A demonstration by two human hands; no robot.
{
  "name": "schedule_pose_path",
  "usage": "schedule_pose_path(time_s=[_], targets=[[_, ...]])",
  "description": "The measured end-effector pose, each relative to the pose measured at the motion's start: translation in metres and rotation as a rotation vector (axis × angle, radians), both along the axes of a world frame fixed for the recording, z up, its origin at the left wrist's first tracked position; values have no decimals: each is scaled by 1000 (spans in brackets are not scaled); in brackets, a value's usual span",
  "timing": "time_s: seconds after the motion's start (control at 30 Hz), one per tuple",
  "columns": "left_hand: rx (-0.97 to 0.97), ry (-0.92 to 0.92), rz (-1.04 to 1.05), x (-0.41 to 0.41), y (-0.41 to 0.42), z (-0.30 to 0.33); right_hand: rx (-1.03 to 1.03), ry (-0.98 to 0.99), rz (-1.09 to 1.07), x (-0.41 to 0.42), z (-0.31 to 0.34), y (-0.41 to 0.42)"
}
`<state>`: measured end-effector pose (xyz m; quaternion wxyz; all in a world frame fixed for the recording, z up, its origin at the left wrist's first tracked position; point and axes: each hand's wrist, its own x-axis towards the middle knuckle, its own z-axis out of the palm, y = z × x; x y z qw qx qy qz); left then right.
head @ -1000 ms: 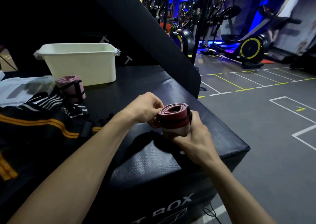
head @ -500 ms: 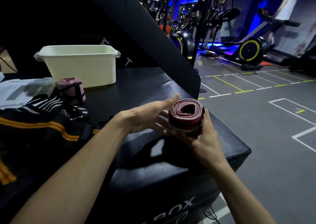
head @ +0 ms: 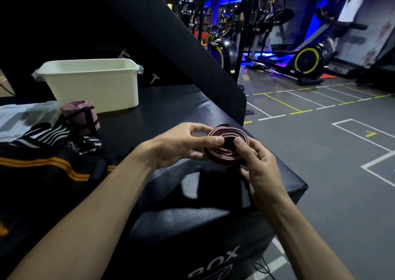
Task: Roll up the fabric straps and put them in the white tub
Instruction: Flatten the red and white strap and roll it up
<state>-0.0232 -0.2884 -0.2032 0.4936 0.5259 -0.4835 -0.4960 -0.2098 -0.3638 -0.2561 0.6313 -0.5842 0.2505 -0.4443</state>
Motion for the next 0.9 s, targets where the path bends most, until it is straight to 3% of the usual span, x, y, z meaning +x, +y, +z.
schedule_pose_path(time_s=[0.27, 0.9], targets=[[-60, 41, 17, 7, 0, 0, 108, -168, 95, 4, -2, 4], [-114, -12, -16, 6, 3, 0, 215, -194, 36, 10, 2, 7]])
